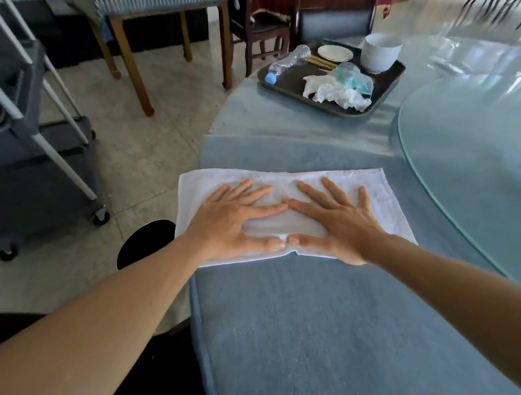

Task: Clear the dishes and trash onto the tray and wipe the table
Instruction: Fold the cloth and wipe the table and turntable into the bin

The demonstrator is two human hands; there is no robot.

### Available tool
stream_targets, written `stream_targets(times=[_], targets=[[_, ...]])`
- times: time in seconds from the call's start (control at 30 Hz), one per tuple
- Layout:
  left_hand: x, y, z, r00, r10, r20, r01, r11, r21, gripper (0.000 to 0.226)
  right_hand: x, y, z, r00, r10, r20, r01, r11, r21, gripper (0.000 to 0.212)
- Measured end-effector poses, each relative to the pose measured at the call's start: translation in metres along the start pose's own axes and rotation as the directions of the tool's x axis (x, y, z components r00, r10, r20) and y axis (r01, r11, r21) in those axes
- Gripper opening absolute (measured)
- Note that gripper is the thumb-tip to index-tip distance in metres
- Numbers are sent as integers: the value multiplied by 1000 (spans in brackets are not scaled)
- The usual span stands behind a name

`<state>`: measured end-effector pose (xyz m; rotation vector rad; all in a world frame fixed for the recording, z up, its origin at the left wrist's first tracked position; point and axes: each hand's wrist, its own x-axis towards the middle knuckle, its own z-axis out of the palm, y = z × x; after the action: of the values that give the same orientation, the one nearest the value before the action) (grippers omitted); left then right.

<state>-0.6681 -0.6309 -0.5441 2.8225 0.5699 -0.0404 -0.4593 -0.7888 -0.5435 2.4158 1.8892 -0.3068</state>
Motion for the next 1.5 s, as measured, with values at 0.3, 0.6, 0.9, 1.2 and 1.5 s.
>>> stream_targets(times=[0.3, 0.6, 0.9, 1.2, 1.5], targets=[[68, -57, -21, 995, 97, 15, -97, 995, 1, 76, 63, 5, -15, 996, 91, 8, -91, 996, 15, 81], [105, -80, -25, 989, 149, -5, -149, 989, 12, 84, 91, 9, -30, 988, 149, 48, -150, 988, 32, 84], [129, -95, -30, 981, 193, -27, -194, 981, -20, 84, 108, 14, -32, 982, 180, 56, -180, 984, -1, 82], [126, -97, -30, 971, 224, -88, -233, 966, -111, 82, 98, -2, -32, 967, 255, 15, -255, 966, -41, 79], [128, -97, -28, 962, 244, -125, -257, 961, -102, 83, 101, 4, -26, 962, 273, 19, -272, 961, -48, 82]])
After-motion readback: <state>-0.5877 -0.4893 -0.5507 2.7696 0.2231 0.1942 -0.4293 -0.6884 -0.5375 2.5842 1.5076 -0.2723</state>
